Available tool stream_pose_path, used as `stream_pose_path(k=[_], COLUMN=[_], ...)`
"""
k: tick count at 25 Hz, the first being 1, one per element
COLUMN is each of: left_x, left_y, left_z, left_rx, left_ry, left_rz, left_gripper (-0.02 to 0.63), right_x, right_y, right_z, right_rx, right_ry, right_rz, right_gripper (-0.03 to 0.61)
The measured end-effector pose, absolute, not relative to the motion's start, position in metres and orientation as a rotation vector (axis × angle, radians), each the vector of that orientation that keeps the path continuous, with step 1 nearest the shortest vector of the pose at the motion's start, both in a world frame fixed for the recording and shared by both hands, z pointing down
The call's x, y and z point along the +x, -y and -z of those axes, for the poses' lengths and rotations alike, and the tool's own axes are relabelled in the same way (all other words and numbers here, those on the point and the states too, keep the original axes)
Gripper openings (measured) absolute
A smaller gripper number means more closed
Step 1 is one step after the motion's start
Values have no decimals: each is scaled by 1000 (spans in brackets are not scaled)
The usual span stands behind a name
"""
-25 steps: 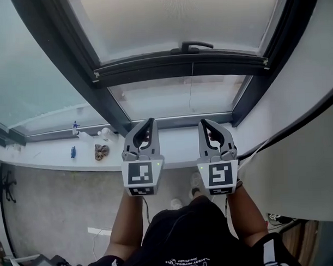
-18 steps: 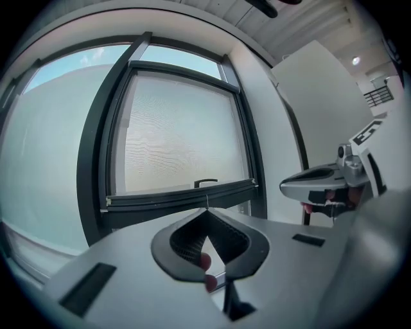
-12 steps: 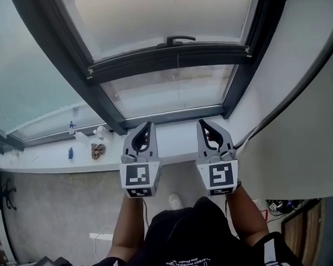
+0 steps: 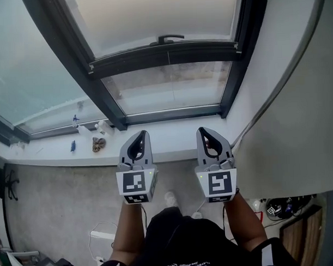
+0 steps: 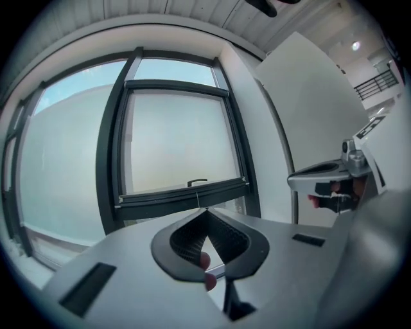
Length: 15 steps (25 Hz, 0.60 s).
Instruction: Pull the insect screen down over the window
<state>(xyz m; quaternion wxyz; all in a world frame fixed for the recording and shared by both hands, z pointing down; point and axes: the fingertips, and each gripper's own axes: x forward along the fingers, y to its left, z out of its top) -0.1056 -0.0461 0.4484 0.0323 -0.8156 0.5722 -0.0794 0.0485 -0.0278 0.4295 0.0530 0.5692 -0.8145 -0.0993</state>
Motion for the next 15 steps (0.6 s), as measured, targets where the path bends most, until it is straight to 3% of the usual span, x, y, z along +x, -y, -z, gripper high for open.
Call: stream_pose_path(k=[15], left_x=[-68], left_y=[-38], left_z=[-454], left_rx=[-2514], left_ry=[-1783], left_rz=[245], left_gripper=[3], right_x=[94], right_y=[-54], right_z=[-447], right_rx=[1813], right_ry=[2437], right_rz=[191], right_gripper=[3])
